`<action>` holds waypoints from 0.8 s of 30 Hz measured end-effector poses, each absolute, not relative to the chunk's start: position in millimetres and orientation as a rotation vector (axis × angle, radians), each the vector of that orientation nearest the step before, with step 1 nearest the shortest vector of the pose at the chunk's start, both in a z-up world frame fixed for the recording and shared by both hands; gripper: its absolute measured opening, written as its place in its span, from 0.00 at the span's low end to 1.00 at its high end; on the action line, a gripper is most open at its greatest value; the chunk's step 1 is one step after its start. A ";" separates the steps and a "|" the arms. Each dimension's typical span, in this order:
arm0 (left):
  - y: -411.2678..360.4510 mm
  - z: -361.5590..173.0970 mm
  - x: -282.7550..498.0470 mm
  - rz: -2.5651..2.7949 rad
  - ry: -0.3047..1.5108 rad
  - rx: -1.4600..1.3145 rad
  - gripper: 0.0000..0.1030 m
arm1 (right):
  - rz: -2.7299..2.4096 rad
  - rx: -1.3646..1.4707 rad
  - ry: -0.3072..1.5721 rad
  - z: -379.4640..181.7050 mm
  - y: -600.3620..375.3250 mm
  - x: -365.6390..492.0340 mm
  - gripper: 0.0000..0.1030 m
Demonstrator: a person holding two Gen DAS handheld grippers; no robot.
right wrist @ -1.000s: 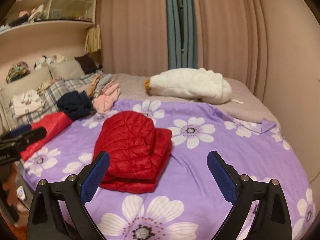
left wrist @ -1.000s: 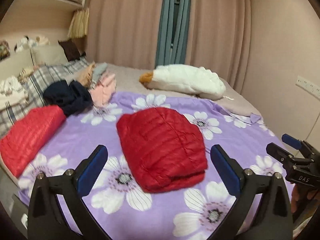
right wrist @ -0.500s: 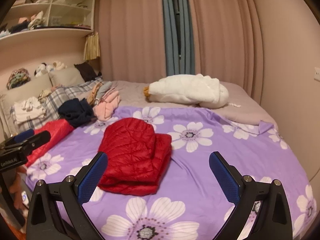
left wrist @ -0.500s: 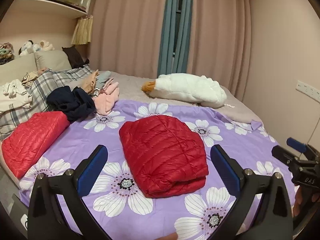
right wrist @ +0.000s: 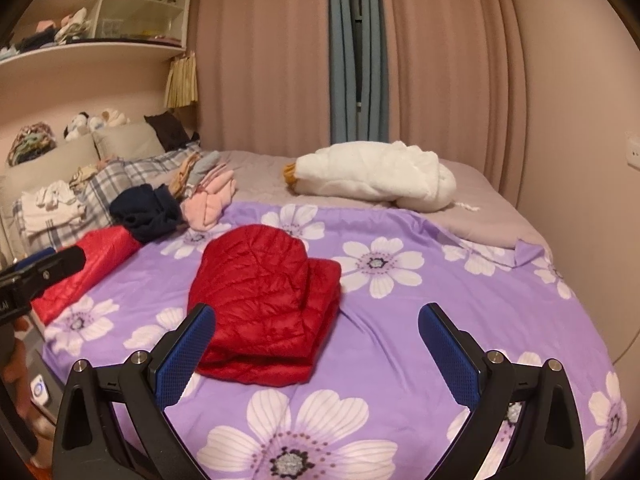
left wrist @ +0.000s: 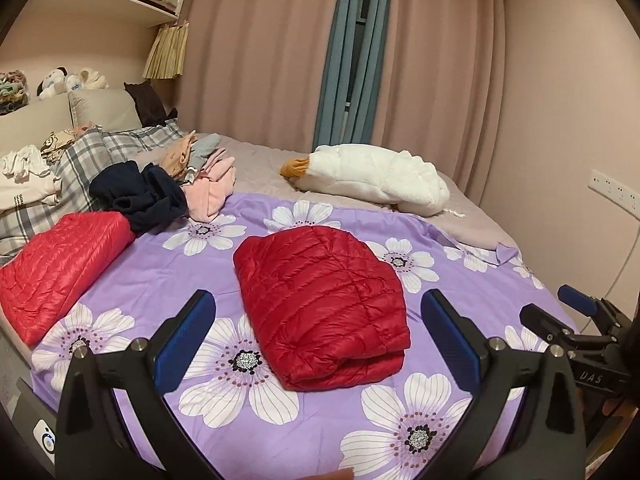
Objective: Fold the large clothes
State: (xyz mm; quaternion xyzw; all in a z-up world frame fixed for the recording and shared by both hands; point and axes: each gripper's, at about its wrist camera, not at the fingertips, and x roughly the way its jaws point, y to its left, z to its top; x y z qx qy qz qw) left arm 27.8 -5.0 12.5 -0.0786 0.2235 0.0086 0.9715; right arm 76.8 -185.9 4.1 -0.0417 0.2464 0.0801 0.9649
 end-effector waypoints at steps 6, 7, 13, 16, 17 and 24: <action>-5.3 11.6 28.6 0.008 0.464 -0.141 1.00 | 0.143 -0.087 0.507 3.9 -185.6 79.3 0.97; -5.2 11.4 28.9 0.011 0.467 -0.142 1.00 | 0.139 -0.085 0.509 4.0 -186.0 80.0 0.98; -5.7 8.9 33.4 0.019 0.493 -0.138 1.00 | 0.135 -0.088 0.516 3.9 -185.2 82.2 0.97; -5.9 8.4 34.5 0.021 0.499 -0.135 1.00 | 0.137 -0.089 0.517 3.8 -184.5 82.1 0.98; -6.3 8.4 35.2 0.020 0.503 -0.132 1.00 | 0.138 -0.089 0.519 3.5 -184.8 82.8 0.98; -5.1 8.8 34.0 0.020 0.480 -0.133 1.00 | 0.133 -0.090 0.524 1.1 -184.9 86.2 0.97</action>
